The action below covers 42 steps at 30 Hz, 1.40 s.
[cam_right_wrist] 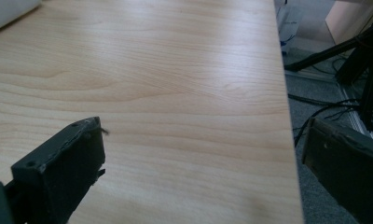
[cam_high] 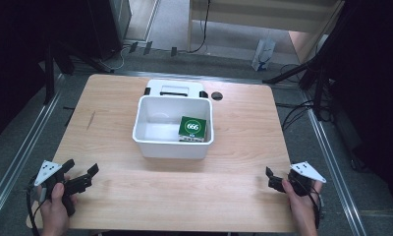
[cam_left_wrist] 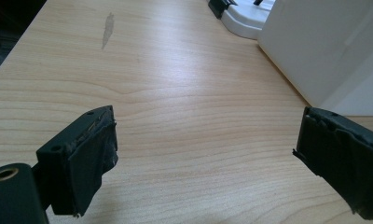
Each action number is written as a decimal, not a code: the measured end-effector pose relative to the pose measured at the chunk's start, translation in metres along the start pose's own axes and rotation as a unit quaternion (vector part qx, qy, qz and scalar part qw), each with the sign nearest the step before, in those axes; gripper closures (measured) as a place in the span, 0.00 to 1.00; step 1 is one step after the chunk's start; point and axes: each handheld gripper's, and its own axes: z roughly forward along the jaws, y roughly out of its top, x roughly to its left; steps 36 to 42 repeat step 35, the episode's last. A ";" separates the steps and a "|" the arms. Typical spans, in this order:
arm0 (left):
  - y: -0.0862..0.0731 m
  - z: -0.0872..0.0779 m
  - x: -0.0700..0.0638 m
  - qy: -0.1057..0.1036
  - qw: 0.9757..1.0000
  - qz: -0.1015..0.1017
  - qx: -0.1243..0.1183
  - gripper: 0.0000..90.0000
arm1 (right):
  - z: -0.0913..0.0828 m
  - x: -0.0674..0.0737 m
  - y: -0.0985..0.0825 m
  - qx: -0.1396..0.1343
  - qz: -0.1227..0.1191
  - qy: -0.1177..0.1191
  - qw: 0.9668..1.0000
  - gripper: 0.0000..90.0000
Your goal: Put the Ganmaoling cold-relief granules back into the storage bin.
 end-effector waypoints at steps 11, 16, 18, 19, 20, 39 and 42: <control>0.000 0.000 0.000 0.000 1.000 0.000 0.001 0.06 | -0.032 -0.003 -0.023 -0.027 0.018 0.002 0.999 0.00; 0.000 0.001 0.000 -0.001 1.000 0.006 0.005 0.06 | -0.032 0.001 -0.024 -0.024 0.016 -0.021 0.999 0.00; 0.000 0.001 -0.001 -0.001 1.000 0.005 0.005 0.06 | -0.030 -0.001 -0.022 -0.029 0.021 -0.033 0.999 0.00; 0.000 0.001 -0.001 0.000 1.000 0.005 0.005 0.06 | -0.029 -0.002 -0.022 -0.030 0.022 -0.033 0.999 0.00; 0.000 0.001 -0.001 0.000 1.000 0.004 0.005 0.06 | -0.029 -0.003 -0.021 -0.029 0.030 -0.032 0.999 0.00; 0.001 0.002 -0.002 0.001 1.000 0.008 0.010 0.06 | -0.026 -0.006 -0.020 -0.015 0.031 -0.008 0.999 0.09; 0.001 0.002 -0.002 0.001 1.000 0.008 0.010 0.06 | -0.026 -0.006 -0.020 -0.015 0.031 -0.008 0.999 0.09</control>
